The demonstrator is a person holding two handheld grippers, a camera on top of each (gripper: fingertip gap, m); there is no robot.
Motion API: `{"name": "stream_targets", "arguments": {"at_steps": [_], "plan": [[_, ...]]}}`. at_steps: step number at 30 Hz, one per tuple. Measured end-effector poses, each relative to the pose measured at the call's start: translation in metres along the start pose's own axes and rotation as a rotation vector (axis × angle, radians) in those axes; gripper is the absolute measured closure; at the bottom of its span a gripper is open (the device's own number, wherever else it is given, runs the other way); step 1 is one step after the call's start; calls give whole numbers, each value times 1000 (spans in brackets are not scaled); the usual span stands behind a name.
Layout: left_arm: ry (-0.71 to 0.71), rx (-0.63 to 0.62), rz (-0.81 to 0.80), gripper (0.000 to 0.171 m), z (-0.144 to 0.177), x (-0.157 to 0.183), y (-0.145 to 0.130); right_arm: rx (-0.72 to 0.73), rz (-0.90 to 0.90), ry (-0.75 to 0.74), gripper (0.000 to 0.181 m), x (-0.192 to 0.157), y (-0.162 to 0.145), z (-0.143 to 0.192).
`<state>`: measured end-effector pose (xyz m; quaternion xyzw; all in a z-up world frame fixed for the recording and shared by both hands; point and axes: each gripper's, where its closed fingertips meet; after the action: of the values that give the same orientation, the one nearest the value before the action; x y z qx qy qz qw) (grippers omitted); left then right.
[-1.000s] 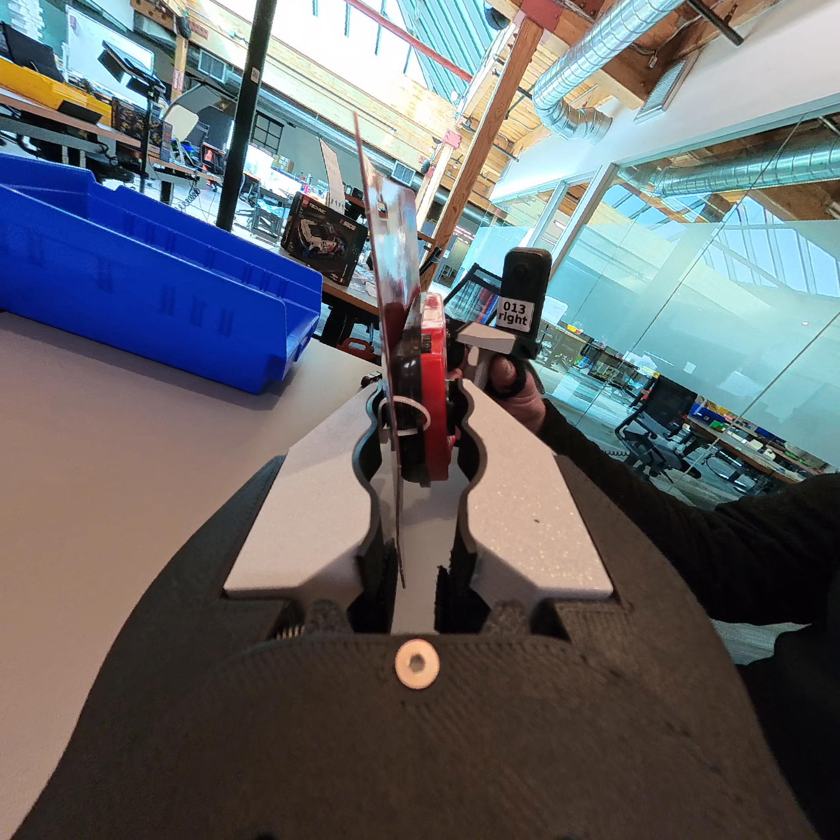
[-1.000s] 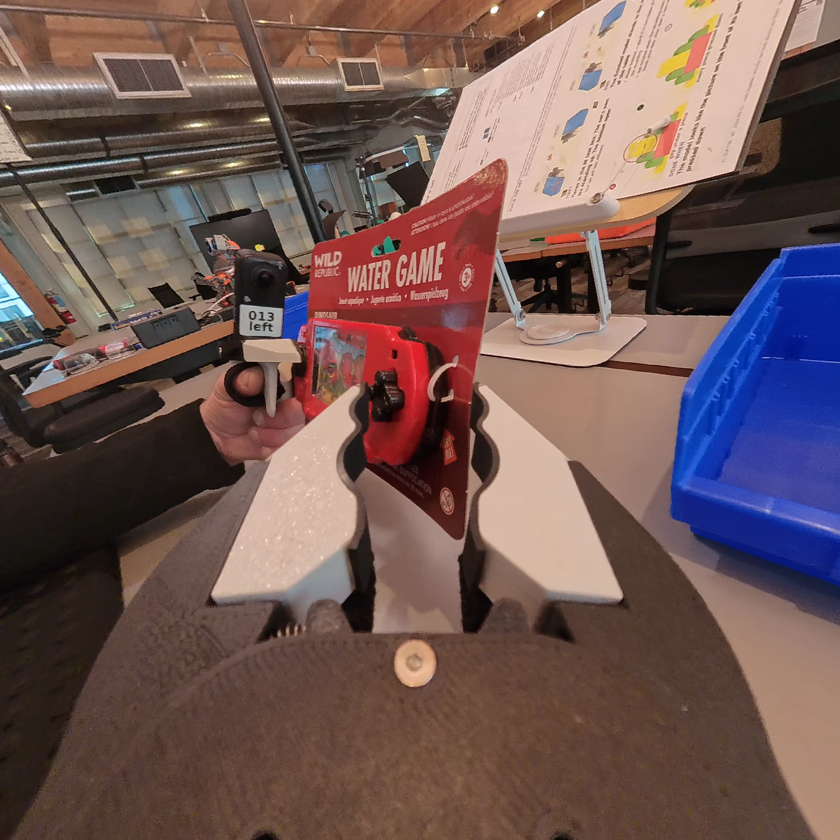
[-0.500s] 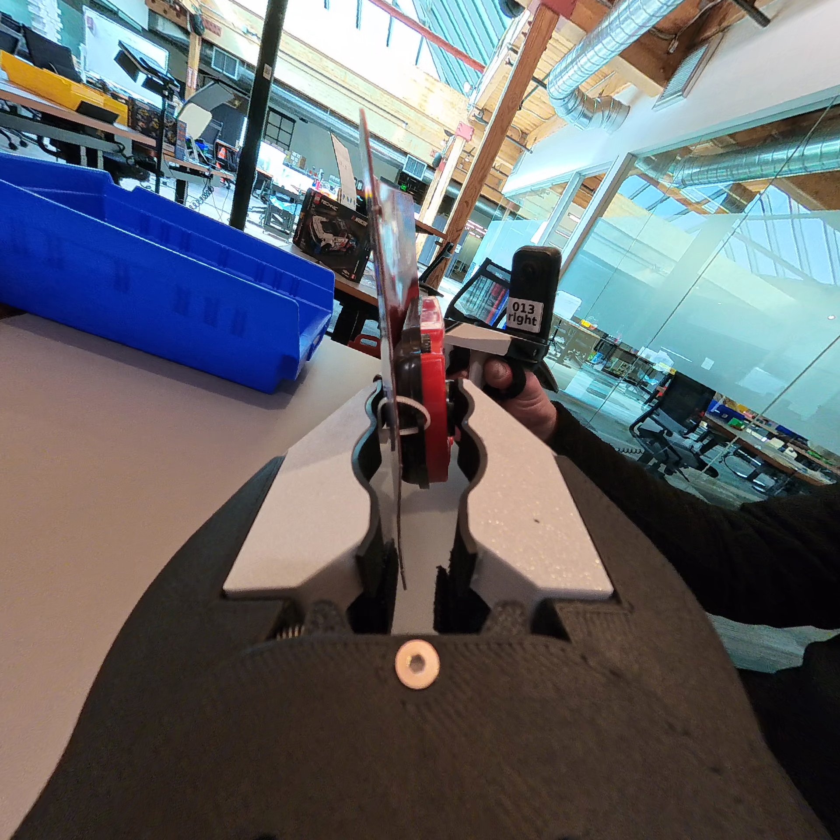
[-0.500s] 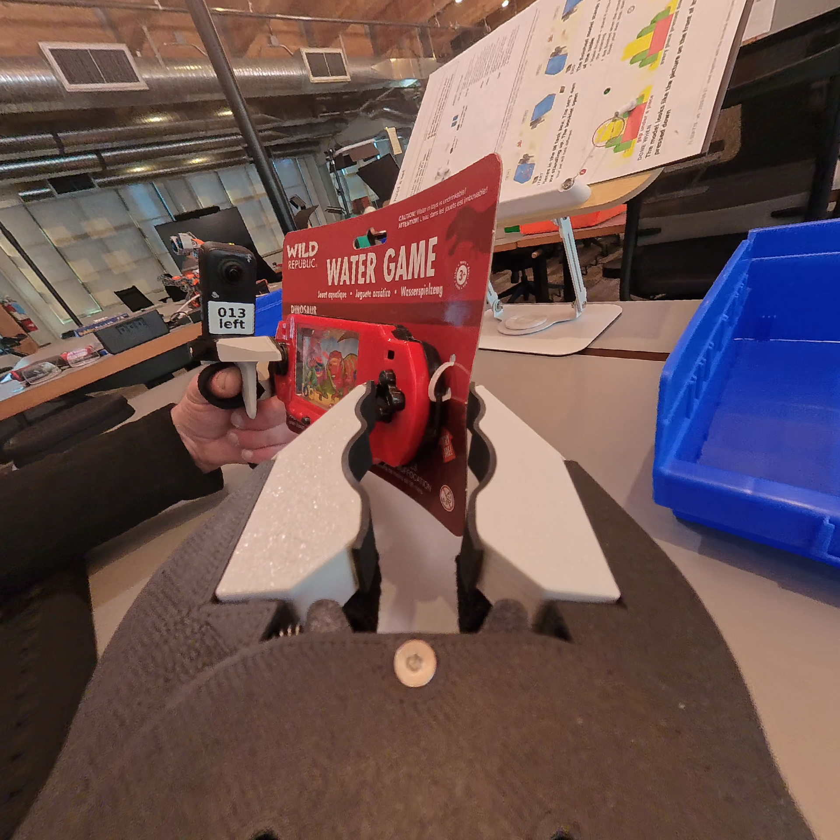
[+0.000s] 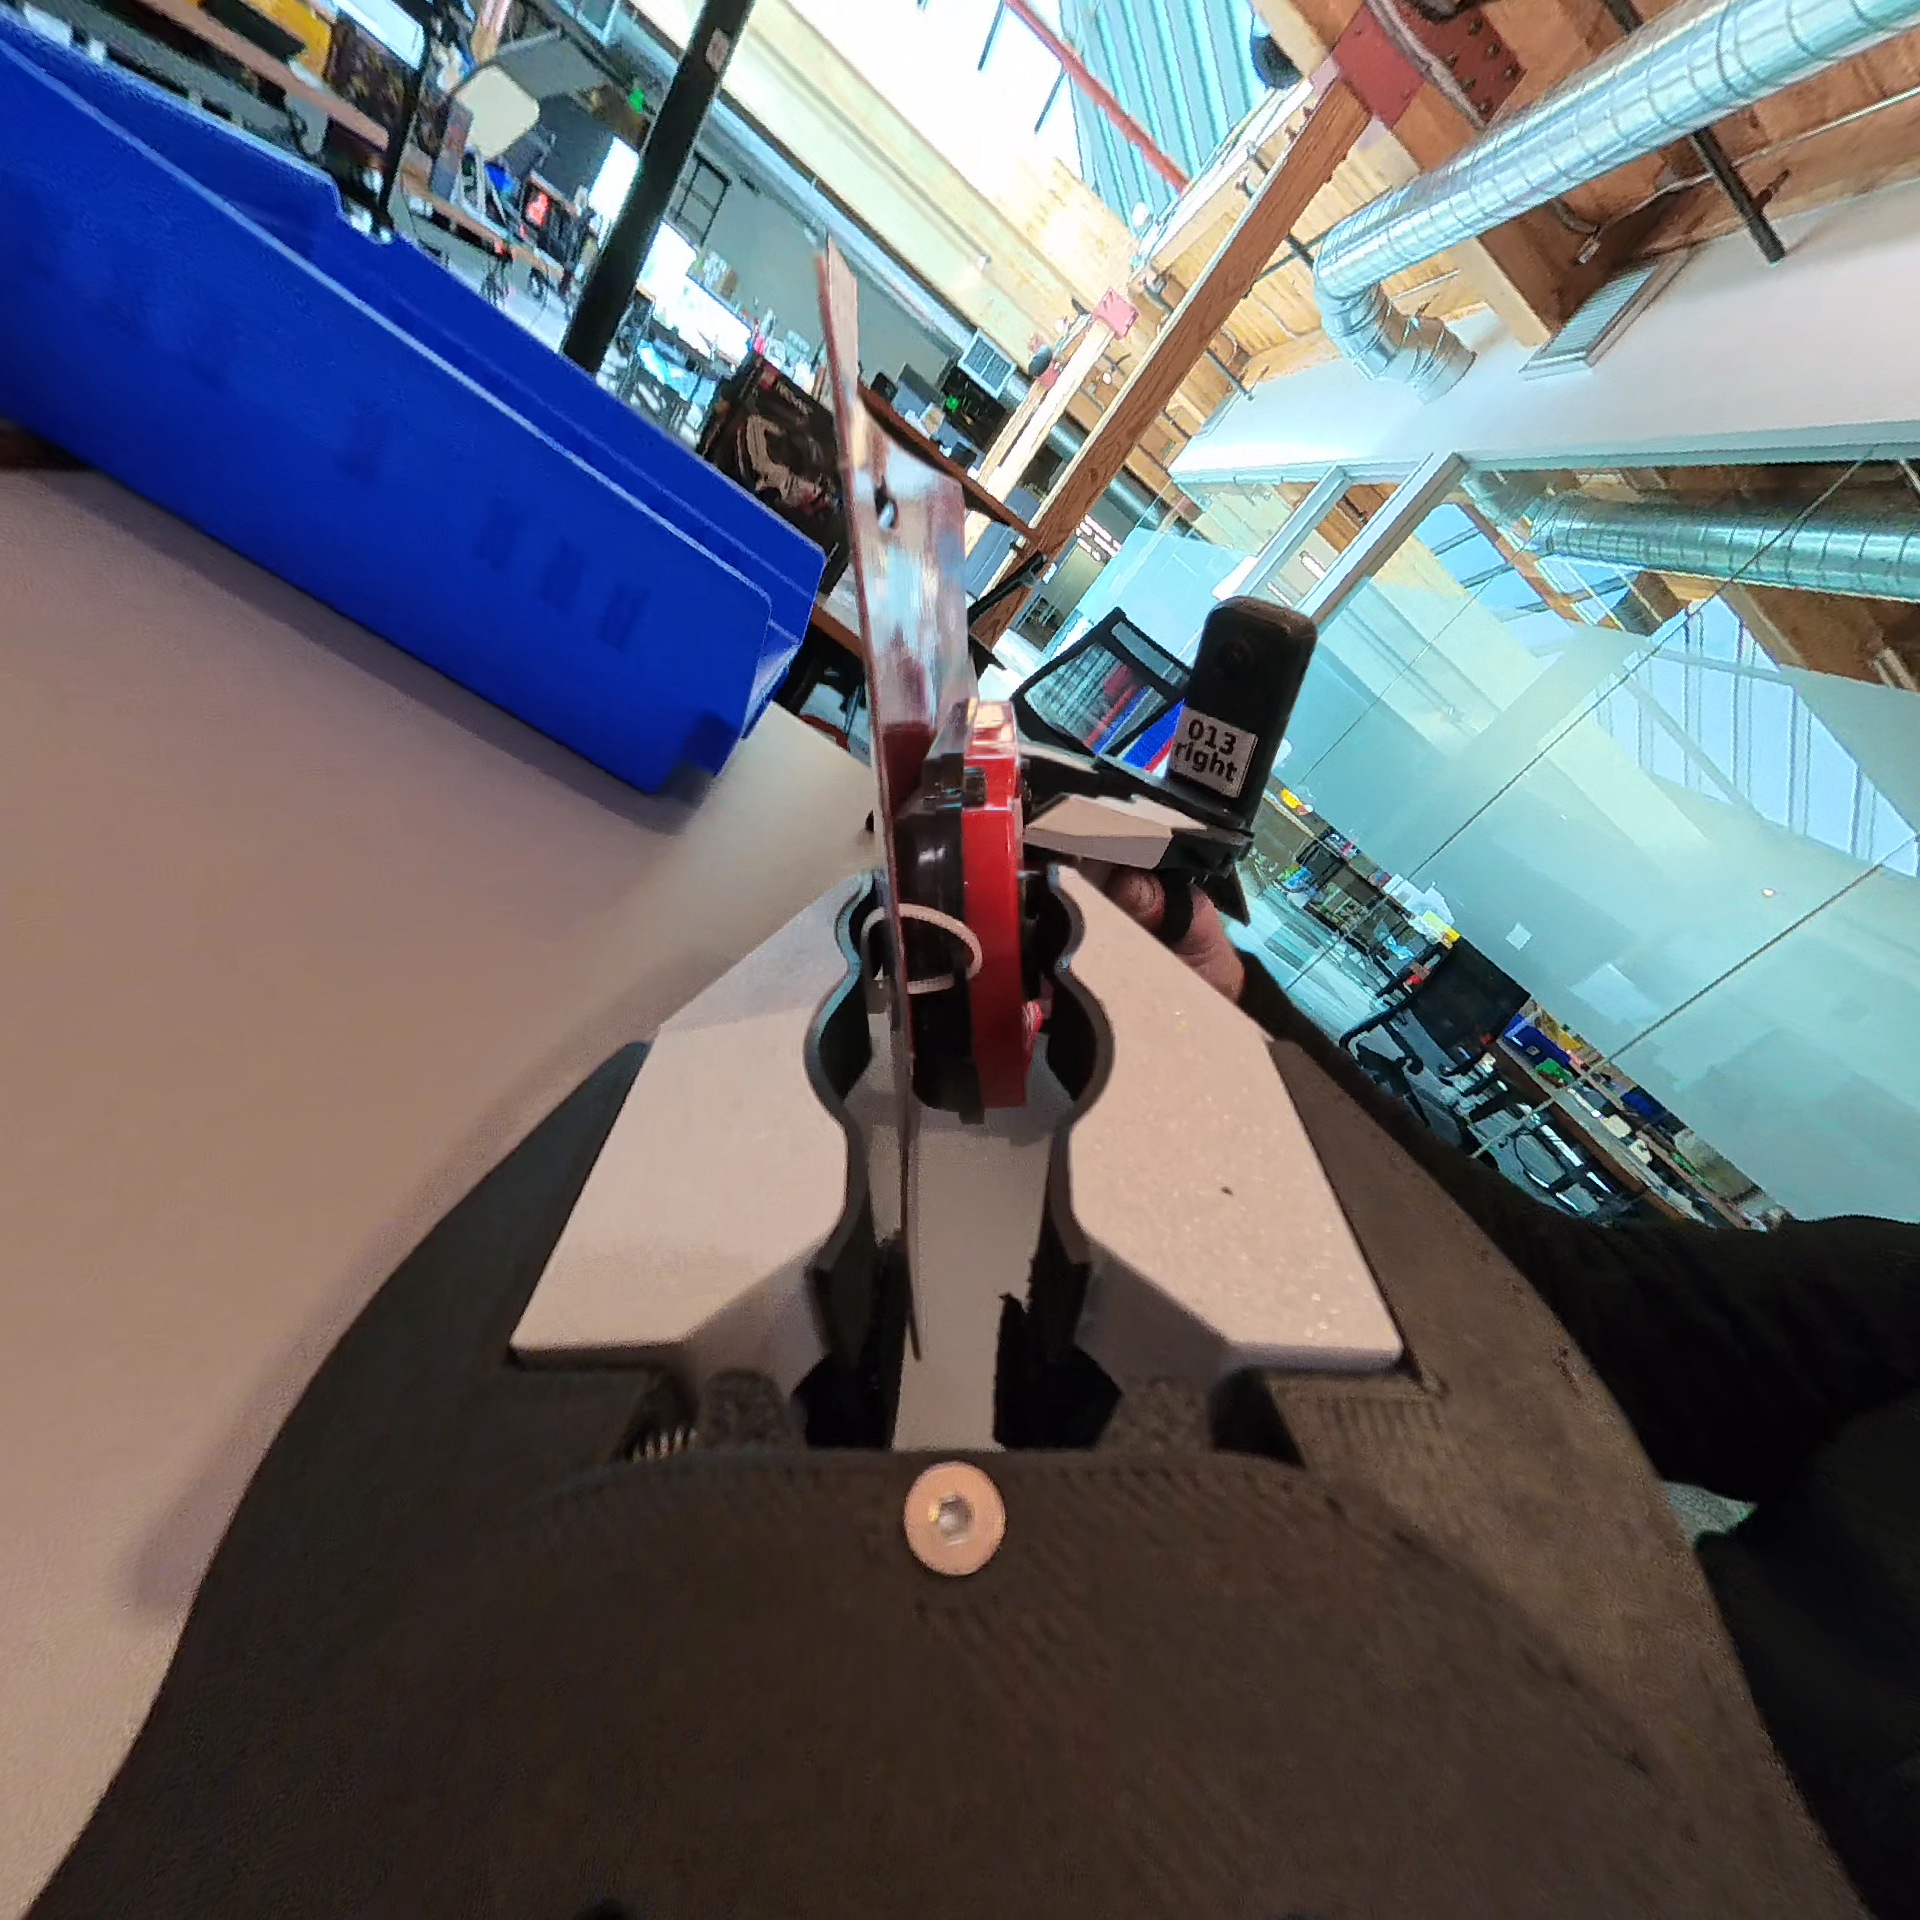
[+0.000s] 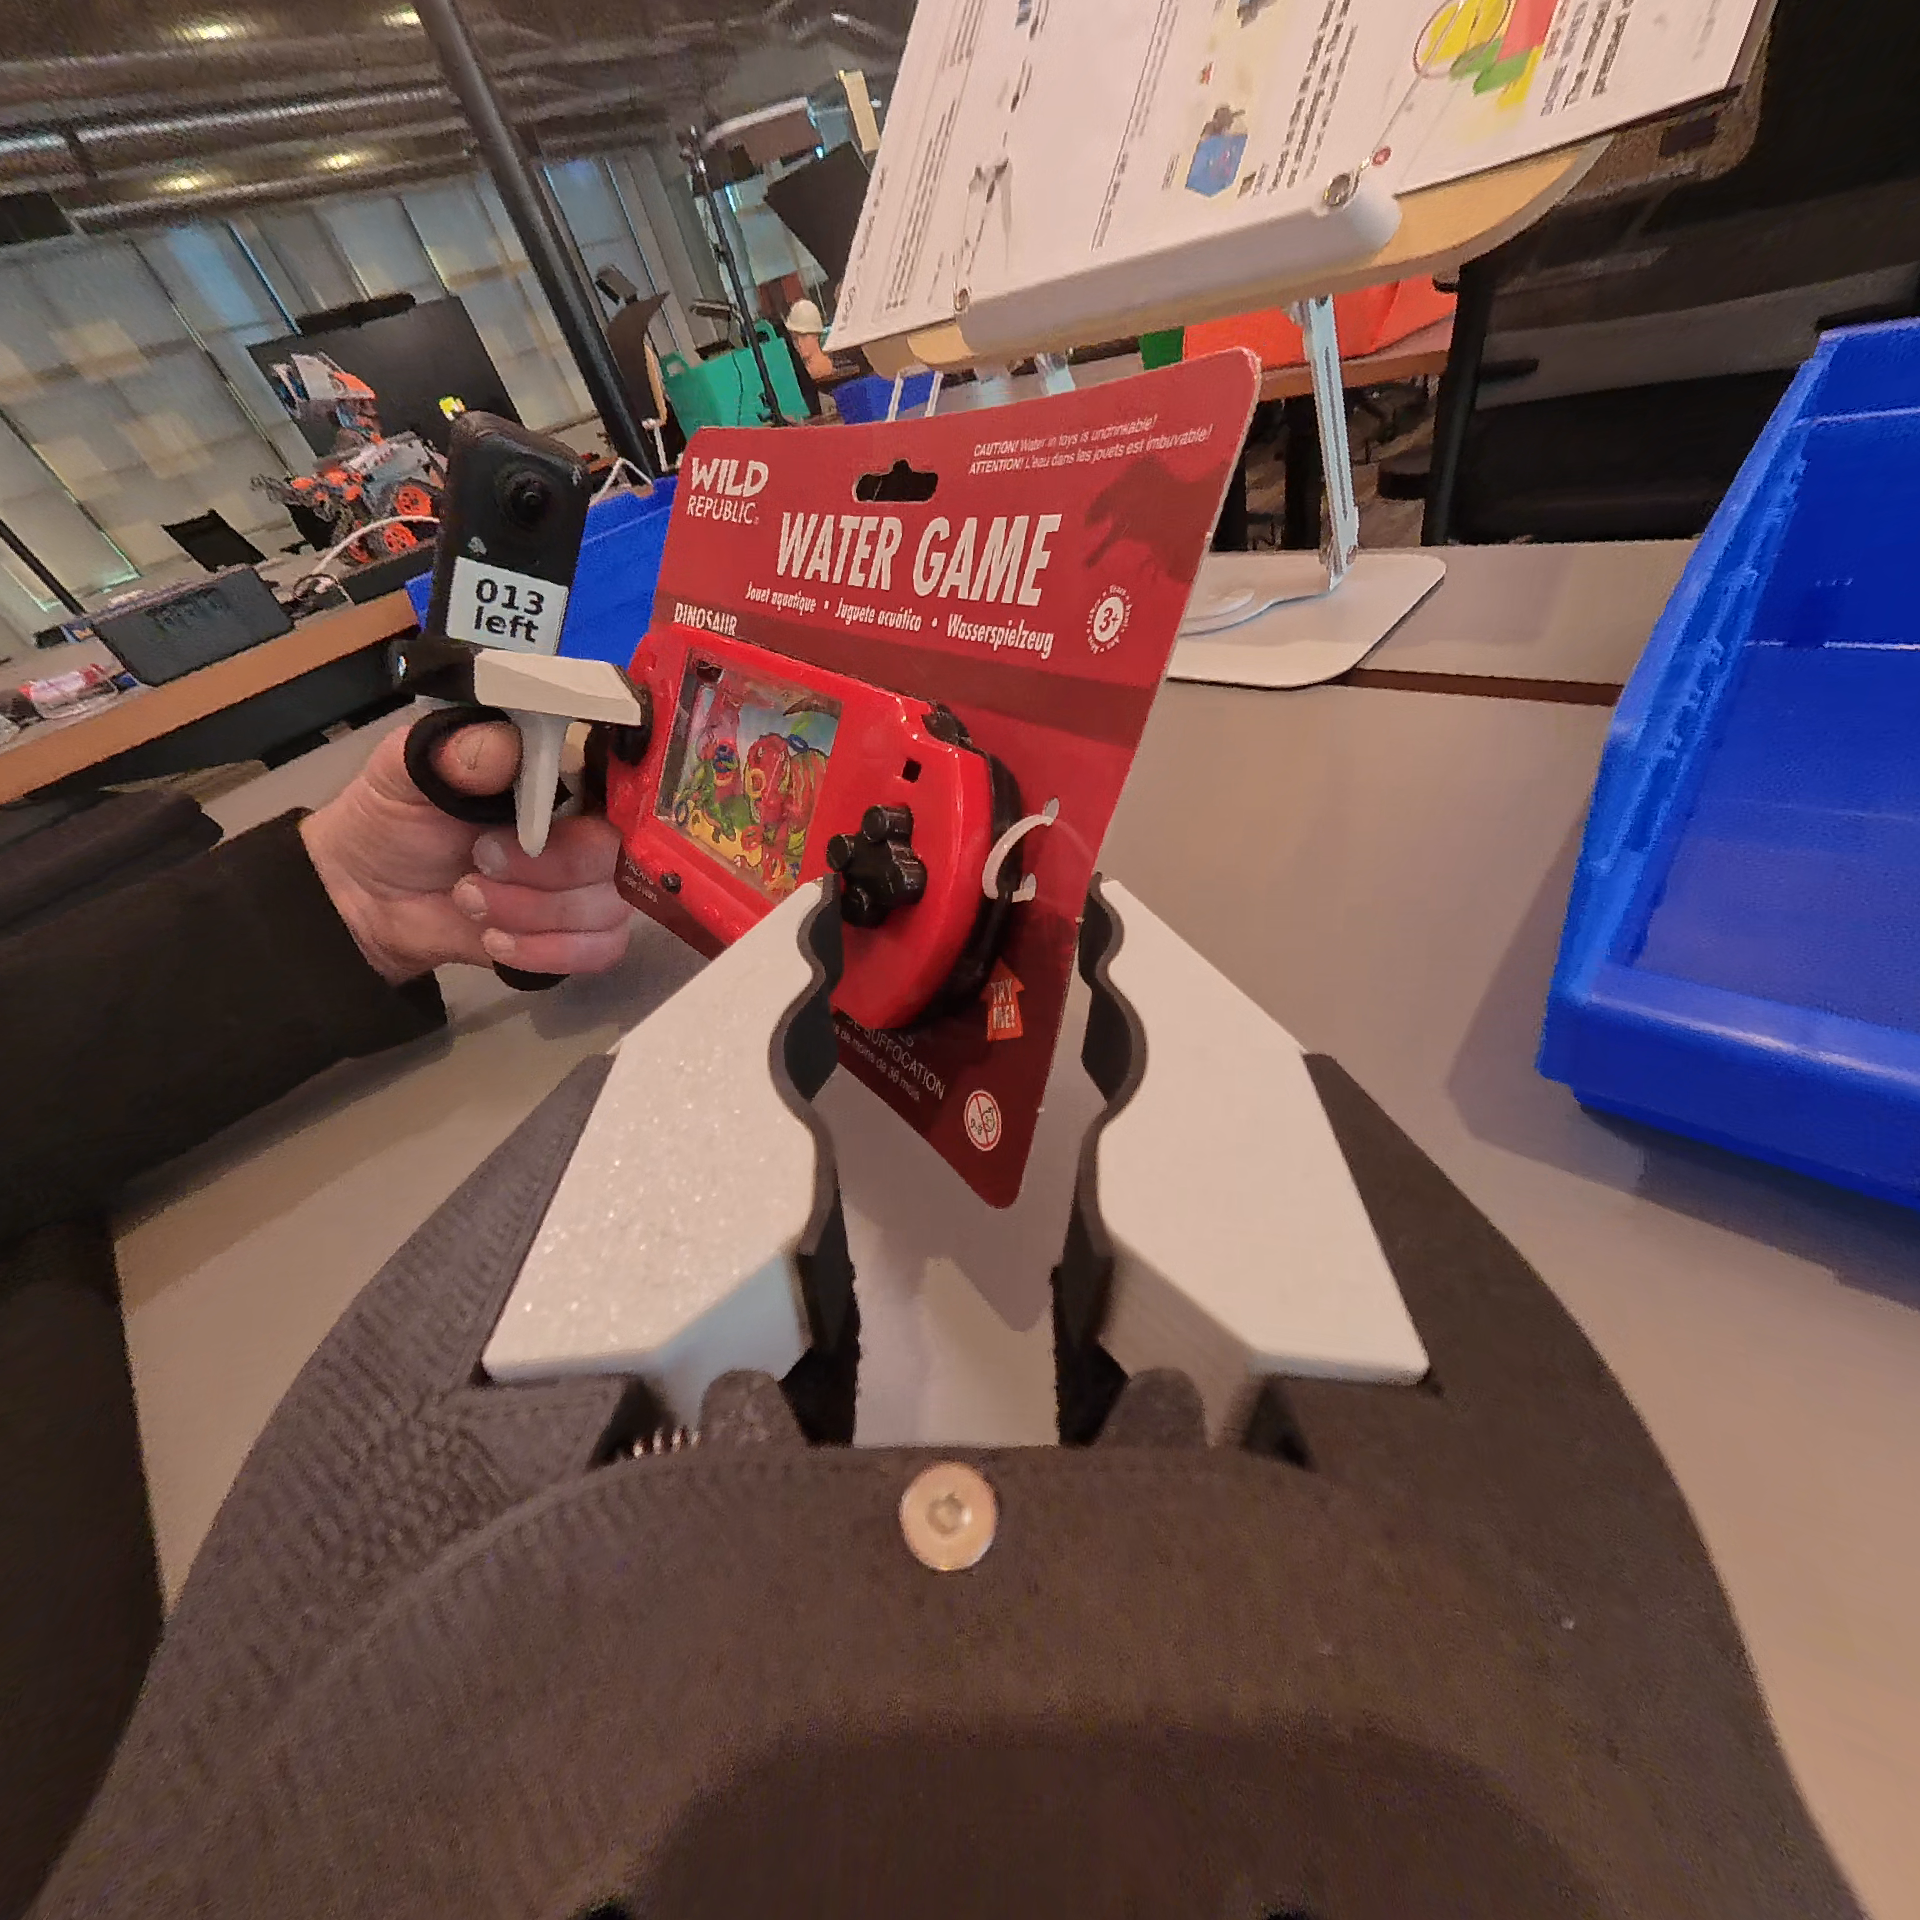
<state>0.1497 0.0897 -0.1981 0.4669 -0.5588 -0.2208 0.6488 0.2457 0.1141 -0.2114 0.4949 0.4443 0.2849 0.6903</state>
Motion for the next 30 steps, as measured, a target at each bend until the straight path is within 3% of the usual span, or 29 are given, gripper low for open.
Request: {"name": "stream_targets", "arguments": {"at_steps": [7, 14, 30], "plan": [[77, -109, 16, 140, 8, -18, -20, -89, 2, -22, 139, 4, -19, -7], [176, -313, -10, 136, 17, -32, -50, -208, 26, -35, 140, 6, -39, -12], [224, -416, -94, 135, 19, -36, -58, -306, 60, -61, 139, 11, -53, -12]]}}
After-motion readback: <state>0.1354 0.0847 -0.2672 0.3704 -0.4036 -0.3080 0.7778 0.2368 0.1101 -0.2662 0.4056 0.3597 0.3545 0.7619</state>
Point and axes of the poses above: each gripper's, where its closed fingertips meet, z back along the fingers, y out of its top, x = y × z across the jaws, and after that the axes turned 5 degrees about -z, right-handed
